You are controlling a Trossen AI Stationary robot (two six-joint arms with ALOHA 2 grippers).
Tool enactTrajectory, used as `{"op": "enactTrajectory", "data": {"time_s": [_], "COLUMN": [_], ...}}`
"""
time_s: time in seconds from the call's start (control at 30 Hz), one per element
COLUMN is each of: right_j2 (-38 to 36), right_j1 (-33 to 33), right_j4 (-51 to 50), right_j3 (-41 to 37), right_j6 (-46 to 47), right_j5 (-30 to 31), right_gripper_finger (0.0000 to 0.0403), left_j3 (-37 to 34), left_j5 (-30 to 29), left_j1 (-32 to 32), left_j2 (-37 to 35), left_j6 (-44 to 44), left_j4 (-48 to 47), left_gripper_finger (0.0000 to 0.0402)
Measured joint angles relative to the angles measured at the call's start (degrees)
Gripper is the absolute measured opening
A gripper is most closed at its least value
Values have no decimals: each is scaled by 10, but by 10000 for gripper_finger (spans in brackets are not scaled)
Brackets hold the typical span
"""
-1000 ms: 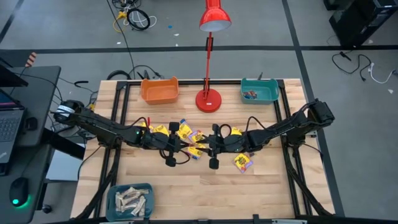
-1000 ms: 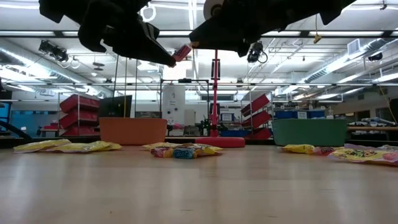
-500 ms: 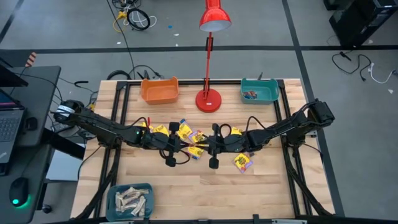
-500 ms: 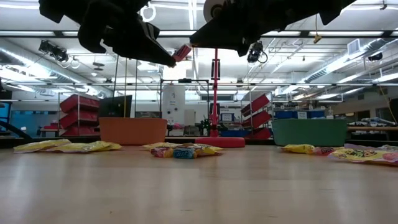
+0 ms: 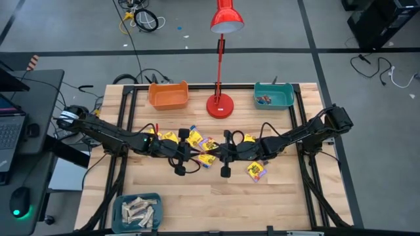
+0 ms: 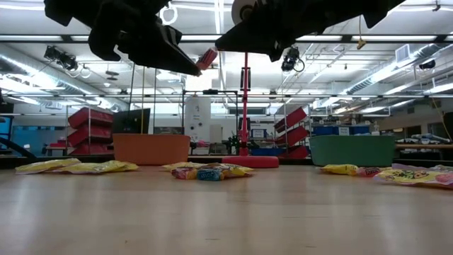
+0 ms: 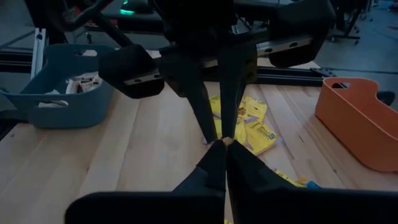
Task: Sort candy
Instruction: Put the small red candy into the green bin
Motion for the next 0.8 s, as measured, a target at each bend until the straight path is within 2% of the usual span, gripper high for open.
{"op": "enactTrajectory", "data": {"time_s": [0.23, 0.47, 0.63, 0.8], "right_j2": [0, -11, -54, -121], "right_j1": [0, -1, -12, -42], "right_j4": [0, -29, -117, -251], "right_j3": [0, 0, 0, 0], "right_j6": [5, 10, 49, 99], "right_j5": [0, 25, 72, 134], "right_gripper_finger": [0, 0, 0, 0], "left_j3": [0, 0, 0, 0], "left_j5": [-3, -55, -60, -60], "left_j1": [1, 1, 1, 1], "left_j2": [0, 0, 0, 0], "left_j6": [-18, -39, -63, -79], "left_j4": [-19, -65, -98, -113], "left_gripper_finger": [107, 148, 151, 151]}}
